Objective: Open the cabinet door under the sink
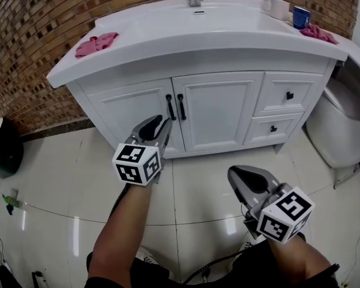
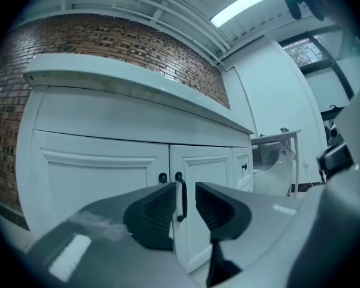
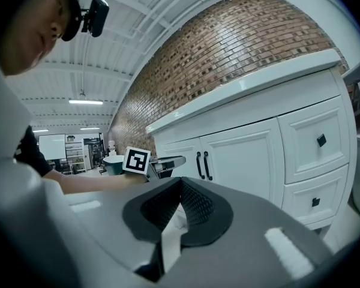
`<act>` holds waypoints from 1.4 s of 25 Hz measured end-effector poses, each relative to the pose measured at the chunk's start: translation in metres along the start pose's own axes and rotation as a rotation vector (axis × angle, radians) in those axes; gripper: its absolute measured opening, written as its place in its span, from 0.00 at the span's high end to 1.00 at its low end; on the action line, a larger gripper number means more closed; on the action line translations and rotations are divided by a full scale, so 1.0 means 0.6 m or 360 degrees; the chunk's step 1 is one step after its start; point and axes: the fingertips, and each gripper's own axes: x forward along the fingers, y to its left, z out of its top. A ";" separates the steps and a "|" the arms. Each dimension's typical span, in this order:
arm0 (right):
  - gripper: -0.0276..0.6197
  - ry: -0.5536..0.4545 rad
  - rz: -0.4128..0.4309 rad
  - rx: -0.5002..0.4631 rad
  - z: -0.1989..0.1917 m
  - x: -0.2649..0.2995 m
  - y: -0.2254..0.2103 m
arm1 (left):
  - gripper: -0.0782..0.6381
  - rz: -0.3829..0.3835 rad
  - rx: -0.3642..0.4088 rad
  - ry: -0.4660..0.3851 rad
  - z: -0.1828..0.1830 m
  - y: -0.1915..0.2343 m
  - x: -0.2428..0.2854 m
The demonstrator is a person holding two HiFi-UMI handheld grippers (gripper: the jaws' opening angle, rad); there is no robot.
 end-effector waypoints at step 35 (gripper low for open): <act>0.95 0.0092 -0.0052 0.0016 -0.022 0.012 -0.035 | 0.83 -0.0072 -0.0091 0.0130 -0.051 0.025 0.082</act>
